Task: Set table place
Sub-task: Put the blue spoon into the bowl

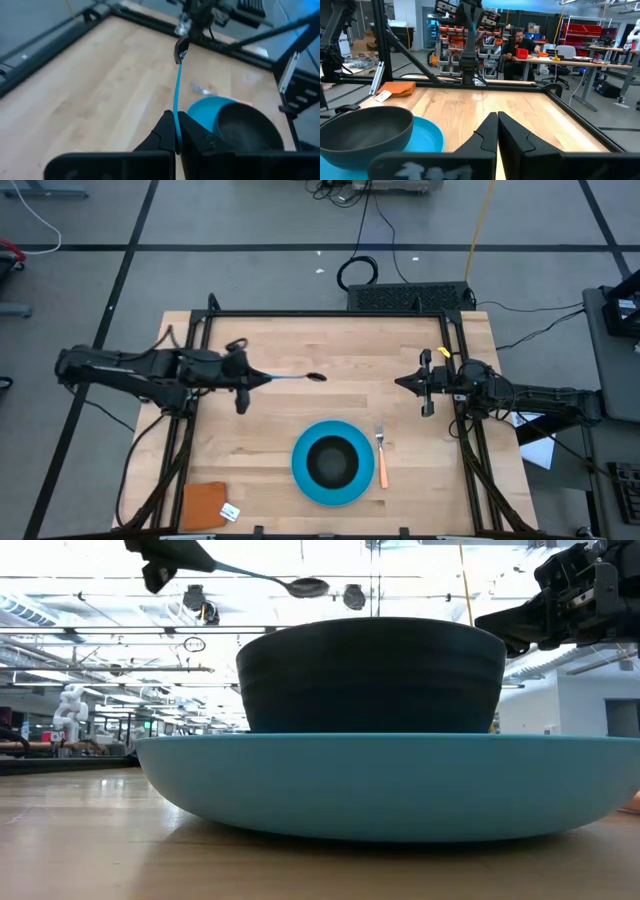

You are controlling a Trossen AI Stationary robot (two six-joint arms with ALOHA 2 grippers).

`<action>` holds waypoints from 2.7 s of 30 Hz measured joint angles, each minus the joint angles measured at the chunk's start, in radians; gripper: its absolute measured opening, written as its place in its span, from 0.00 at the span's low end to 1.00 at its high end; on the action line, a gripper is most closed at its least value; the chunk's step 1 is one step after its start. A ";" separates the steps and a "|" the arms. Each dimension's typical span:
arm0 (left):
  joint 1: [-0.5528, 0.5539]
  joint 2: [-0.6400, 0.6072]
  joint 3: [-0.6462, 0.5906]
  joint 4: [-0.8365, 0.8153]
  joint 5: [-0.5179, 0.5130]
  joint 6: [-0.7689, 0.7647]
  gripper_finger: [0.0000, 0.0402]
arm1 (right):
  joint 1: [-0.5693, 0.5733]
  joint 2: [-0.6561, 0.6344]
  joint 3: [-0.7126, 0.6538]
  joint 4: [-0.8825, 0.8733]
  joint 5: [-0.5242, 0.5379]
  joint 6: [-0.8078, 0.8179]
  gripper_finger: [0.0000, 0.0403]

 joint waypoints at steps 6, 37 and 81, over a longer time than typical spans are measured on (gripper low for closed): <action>0.001 -0.129 -0.136 0.088 -0.018 -0.057 0.01 | 0.000 0.000 0.000 0.000 0.000 0.000 0.00; -0.125 0.280 0.017 0.013 0.304 -0.422 0.01 | 0.000 0.000 0.000 0.000 0.000 0.000 0.00; -0.074 0.831 0.522 -0.288 0.523 -0.266 0.01 | 0.000 0.002 0.000 0.008 0.002 0.008 0.00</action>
